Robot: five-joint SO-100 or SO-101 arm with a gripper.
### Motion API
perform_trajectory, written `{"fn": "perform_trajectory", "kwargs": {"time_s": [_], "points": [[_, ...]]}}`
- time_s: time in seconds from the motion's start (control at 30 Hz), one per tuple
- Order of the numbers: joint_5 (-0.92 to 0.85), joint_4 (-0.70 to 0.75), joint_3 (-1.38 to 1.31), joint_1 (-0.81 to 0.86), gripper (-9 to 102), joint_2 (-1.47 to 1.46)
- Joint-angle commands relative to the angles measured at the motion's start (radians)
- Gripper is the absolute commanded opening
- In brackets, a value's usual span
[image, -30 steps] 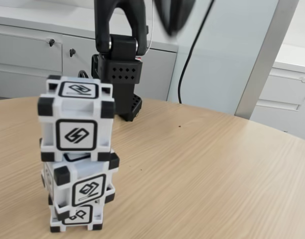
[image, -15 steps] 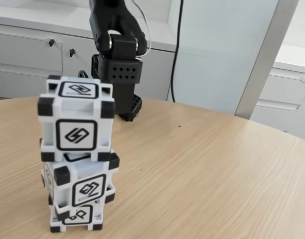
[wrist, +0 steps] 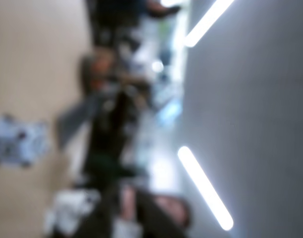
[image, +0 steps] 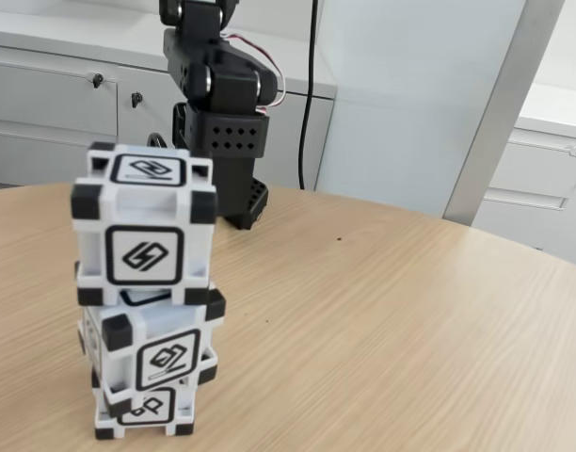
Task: Stack cubes from left to right.
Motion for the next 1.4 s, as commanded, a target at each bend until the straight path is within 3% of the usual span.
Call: {"fn": "perform_trajectory", "kwargs": {"time_s": [0.0, 0.3, 0.47, 0.67, 1.03, 1.2, 1.37], "points": [[0.018, 0.0, 0.0, -0.006, 0, 0.021], [-0.011, 0.0, 0.06, -0.232, 0, 0.143], [0.006, -0.012, 0.206, -0.256, 0, 0.15], [0.026, -0.236, 0.422, -0.245, 0, 0.252], [0.006, -0.565, 1.117, -0.242, 0, 0.276], [0.015, -0.615, 1.361, -0.236, 0, 0.275], [0.031, -0.615, 1.494, -0.115, 0, 0.273]]}}
